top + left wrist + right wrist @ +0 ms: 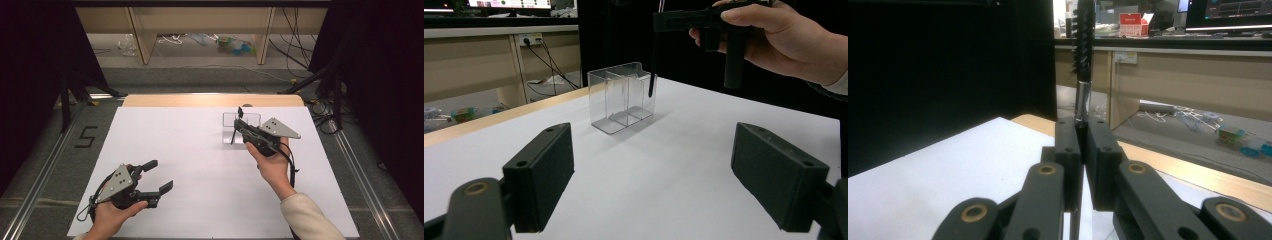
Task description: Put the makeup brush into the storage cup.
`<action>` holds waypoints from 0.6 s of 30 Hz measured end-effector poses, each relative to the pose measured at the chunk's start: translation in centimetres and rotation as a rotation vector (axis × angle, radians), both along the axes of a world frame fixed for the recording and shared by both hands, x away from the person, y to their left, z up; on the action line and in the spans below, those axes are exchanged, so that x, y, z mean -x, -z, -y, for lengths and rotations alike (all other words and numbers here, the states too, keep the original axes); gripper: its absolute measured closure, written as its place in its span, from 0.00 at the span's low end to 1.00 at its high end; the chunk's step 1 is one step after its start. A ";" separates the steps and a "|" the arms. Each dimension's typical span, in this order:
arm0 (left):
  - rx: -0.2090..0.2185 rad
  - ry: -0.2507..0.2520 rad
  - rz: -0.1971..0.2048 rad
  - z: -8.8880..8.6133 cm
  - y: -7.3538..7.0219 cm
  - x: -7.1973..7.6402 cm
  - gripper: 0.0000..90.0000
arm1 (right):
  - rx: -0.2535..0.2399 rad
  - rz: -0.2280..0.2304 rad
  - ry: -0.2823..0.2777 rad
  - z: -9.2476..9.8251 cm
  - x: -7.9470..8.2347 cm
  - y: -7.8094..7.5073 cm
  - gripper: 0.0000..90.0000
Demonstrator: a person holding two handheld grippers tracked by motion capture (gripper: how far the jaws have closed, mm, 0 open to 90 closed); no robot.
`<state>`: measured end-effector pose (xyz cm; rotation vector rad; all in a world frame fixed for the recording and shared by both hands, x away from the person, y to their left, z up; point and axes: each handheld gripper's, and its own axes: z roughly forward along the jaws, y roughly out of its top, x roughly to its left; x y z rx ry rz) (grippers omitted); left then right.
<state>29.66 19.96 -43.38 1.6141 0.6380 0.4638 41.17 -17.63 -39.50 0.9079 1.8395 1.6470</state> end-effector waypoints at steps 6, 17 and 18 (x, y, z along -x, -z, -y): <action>-0.001 0.000 0.000 0.0 0.0 0.0 0.19 | -0.003 0.003 0.002 -0.1 -0.1 -0.1 0.95; 0.013 0.007 0.005 0.0 0.1 -0.1 0.19 | -0.006 0.007 0.005 -0.3 -0.4 -0.1 0.95; 0.012 0.006 0.005 0.0 0.1 -0.1 0.19 | -0.004 0.012 0.007 -0.3 -0.4 -0.1 0.95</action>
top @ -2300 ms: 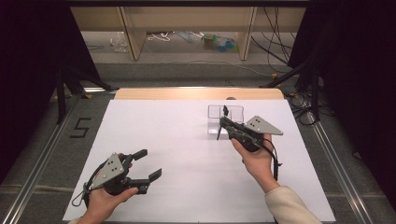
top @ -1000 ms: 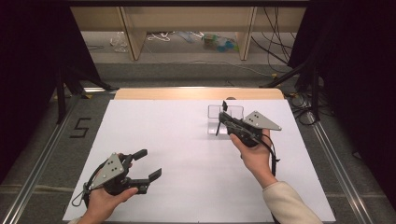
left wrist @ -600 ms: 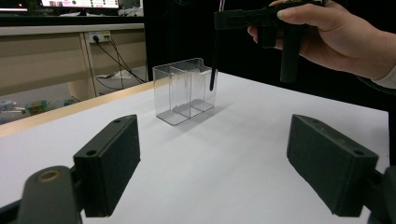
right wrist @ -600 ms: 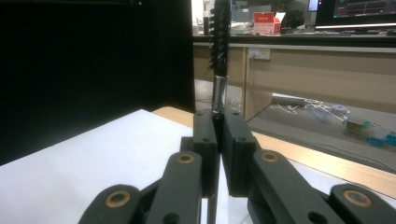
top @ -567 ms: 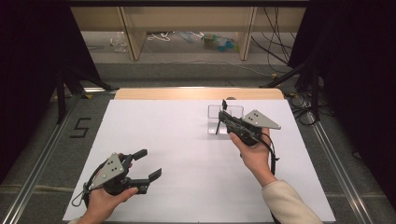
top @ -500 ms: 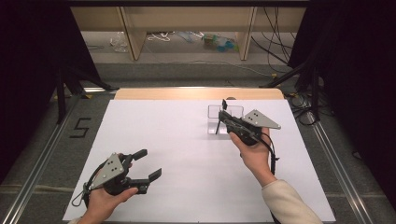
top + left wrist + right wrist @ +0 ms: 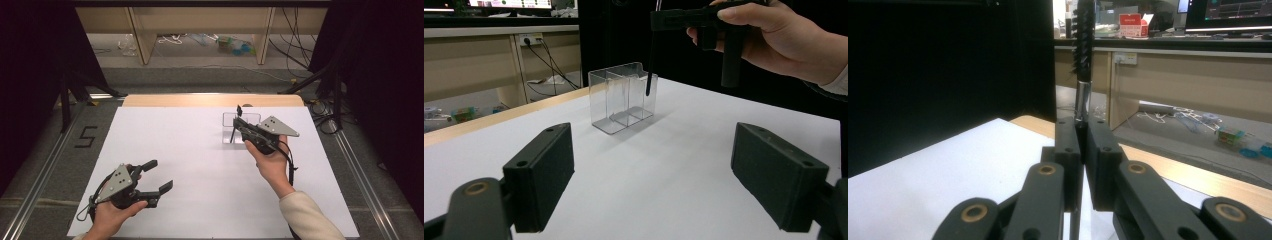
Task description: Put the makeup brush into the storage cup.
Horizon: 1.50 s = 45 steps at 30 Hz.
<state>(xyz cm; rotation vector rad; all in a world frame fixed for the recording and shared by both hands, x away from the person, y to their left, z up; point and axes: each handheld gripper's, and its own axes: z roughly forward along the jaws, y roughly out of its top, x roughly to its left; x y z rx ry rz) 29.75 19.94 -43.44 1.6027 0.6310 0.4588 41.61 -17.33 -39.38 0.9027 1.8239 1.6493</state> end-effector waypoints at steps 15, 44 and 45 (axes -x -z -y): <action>-0.010 -0.006 -0.007 0.0 0.0 0.1 0.19 | 0.006 -0.013 0.001 -0.1 -0.4 -0.1 0.95; -0.010 -0.005 -0.003 -0.1 0.0 0.0 0.19 | -0.003 -0.004 0.003 -0.5 -1.1 -0.4 0.95; -0.010 -0.005 -0.003 -0.1 0.0 0.0 0.19 | -0.003 -0.004 0.002 -0.5 -1.1 -0.4 0.95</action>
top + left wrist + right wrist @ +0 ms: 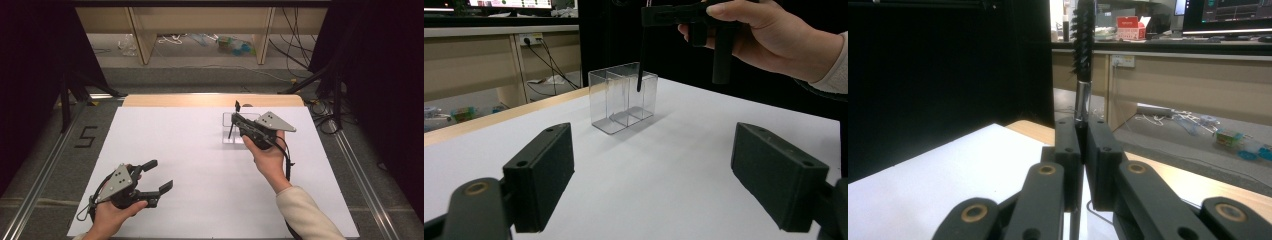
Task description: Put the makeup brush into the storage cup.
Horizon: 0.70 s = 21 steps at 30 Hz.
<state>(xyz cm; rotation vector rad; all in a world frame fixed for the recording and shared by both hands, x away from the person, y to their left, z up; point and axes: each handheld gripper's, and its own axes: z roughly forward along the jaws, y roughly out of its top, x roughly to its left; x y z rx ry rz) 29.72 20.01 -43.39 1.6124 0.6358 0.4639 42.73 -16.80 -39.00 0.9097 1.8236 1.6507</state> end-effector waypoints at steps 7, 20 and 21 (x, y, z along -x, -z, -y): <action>-0.001 0.001 -0.001 0.0 0.0 0.0 0.19 | -0.003 0.004 0.006 -0.1 -0.2 -0.1 0.95; -0.001 0.001 0.000 0.0 0.0 0.0 0.19 | -0.007 0.008 0.008 0.0 -0.5 -0.3 0.95; -0.001 0.001 0.000 0.0 0.0 0.0 0.19 | -0.010 0.011 0.009 0.0 -0.6 -0.3 0.95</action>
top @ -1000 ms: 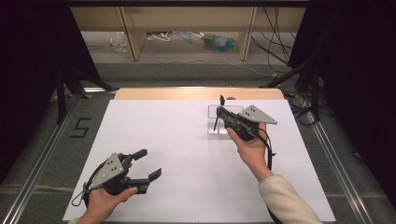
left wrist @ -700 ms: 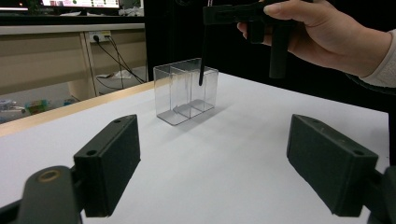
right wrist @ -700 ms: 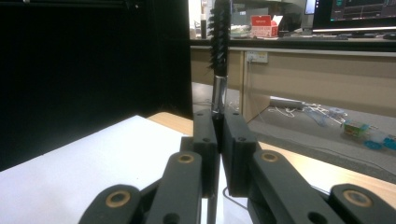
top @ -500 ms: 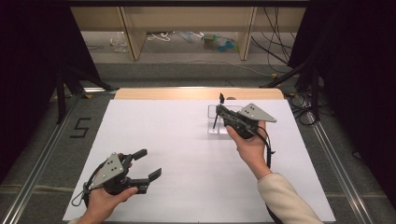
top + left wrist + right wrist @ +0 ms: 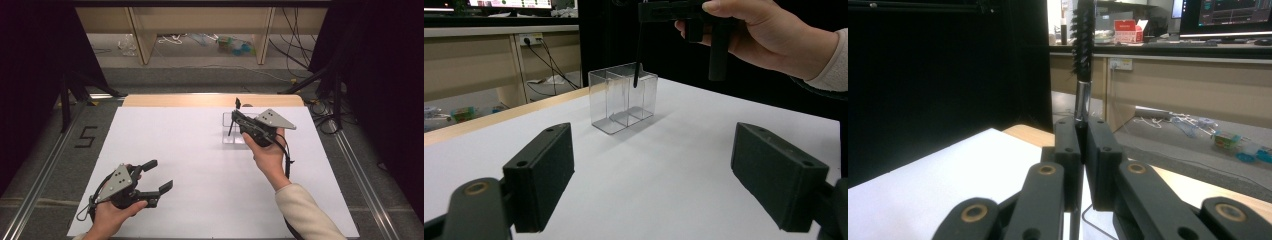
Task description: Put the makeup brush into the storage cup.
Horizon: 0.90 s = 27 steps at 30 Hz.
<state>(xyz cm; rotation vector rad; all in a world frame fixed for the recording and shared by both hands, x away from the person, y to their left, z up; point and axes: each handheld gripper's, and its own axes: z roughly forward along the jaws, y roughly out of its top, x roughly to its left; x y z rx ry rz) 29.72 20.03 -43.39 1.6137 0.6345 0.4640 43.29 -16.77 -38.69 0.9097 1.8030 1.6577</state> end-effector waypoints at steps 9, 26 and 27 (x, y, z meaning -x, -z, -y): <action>-0.001 0.000 0.001 0.0 0.0 0.0 0.19 | -0.003 0.003 0.002 -0.1 -0.2 -0.1 0.95; 0.000 0.000 0.000 0.0 0.0 0.0 0.19 | -0.009 0.009 0.012 -0.1 -0.5 -0.3 0.95; 0.001 0.000 0.000 0.0 0.0 0.0 0.19 | -0.001 0.001 0.011 0.0 -0.5 -0.4 0.95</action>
